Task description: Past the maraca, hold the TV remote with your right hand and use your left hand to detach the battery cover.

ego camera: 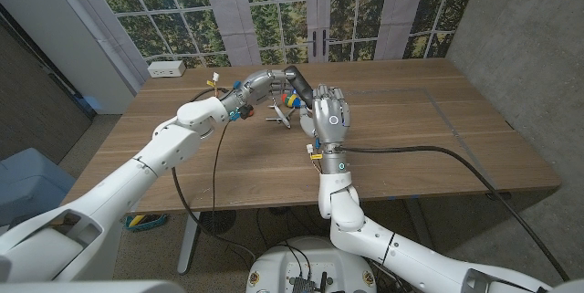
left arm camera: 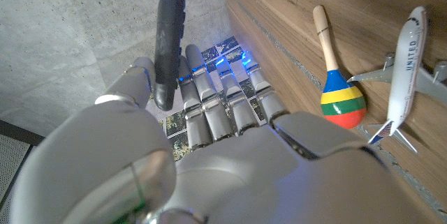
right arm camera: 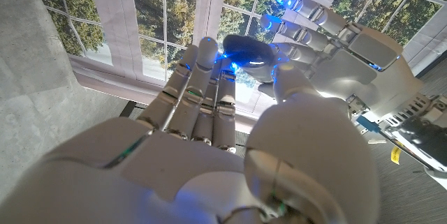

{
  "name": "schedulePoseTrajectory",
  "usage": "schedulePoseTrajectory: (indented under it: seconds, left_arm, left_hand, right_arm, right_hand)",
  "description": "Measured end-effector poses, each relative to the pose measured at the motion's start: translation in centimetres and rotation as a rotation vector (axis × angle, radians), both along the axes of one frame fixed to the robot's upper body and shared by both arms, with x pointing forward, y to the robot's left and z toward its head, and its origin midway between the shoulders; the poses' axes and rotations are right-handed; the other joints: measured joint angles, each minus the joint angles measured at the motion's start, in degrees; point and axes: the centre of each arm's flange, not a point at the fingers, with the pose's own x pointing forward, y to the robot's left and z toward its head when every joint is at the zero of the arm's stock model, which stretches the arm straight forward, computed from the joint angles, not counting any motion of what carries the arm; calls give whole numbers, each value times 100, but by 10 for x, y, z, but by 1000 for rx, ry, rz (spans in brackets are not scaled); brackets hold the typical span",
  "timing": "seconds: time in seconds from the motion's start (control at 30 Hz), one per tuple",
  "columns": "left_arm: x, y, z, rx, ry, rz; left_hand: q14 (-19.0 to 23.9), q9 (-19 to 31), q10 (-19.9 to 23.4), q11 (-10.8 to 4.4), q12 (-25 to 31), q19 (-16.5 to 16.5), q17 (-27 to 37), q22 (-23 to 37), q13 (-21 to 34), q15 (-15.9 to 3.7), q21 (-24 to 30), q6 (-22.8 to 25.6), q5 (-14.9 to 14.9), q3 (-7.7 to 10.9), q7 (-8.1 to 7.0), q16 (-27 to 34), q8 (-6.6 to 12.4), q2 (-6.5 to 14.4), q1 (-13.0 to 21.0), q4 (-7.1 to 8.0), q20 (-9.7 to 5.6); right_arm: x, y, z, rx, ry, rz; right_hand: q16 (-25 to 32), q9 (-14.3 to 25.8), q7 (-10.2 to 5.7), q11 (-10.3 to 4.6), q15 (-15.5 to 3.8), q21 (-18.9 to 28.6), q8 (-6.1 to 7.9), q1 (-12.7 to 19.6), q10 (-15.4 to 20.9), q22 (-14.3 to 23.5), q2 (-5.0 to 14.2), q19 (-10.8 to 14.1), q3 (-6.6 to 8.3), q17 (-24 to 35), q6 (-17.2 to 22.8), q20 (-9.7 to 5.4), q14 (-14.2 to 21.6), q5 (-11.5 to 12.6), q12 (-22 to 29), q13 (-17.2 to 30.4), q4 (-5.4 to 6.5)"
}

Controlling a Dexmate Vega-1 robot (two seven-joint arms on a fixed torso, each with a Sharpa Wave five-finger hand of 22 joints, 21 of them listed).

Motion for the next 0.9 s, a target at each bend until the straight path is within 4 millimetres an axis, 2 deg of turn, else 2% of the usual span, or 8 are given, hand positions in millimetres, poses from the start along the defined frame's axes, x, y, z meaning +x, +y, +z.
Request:
schedulePoseTrajectory:
  seconds: [0.07,0.17,0.3,0.6,0.67,0.9]
  left_arm:
    - [-2,-4,0,-11,-5,4]
    - [-3,-7,1,-26,-9,12]
    - [-5,-14,-2,-58,-9,22]
    - [-11,-27,-8,-137,-20,28]
    - [-13,-30,-9,-151,-22,29]
    - [-19,-36,-12,-185,-28,35]
  left_hand:
    - [98,72,68,33,65,45,20,11,92,-7,0,78,1,0,-42,56,90,23,188,0,9]
    - [270,100,201,162,225,186,71,27,318,-26,0,202,24,-75,-38,169,273,76,511,-10,-50]
    - [475,99,444,262,388,261,133,53,580,-58,50,337,46,-131,57,334,306,19,647,-1,-124]
    - [639,99,556,353,479,322,159,80,788,-98,93,404,46,-220,124,397,405,31,635,95,-125]
    - [667,99,578,375,503,322,155,80,830,-97,93,434,46,-225,154,397,406,108,558,163,-125]
    - [781,98,660,458,612,353,143,102,1024,-118,150,434,46,-290,156,370,406,371,296,228,-94]
  right_arm:
    - [-1,-2,0,-2,-1,8]
    - [-1,-4,0,-5,-1,13]
    - [-1,-8,-2,-7,0,22]
    - [-3,-19,-6,-5,-13,42]
    - [-4,-21,-6,-4,-16,47]
    - [-6,-27,-9,-3,-21,57]
  right_hand:
    - [0,0,0,0,0,0,0,0,0,0,0,0,0,0,0,0,0,0,0,1,0]
    - [0,0,0,0,0,40,0,0,0,0,0,0,0,0,0,0,0,0,-21,4,0]
    - [0,0,-22,0,1,62,-1,0,0,0,0,0,-1,2,22,0,1,0,-21,4,0]
    - [0,0,-22,-1,2,89,-23,0,0,0,0,-20,-16,14,22,-21,2,-4,-43,3,14]
    - [0,0,-23,-1,2,105,-21,0,-1,0,0,-20,-15,14,21,-21,2,-16,-43,3,13]
    - [0,0,-23,-1,2,126,-19,0,-1,1,0,-20,-15,14,21,-21,2,-22,-65,16,12]
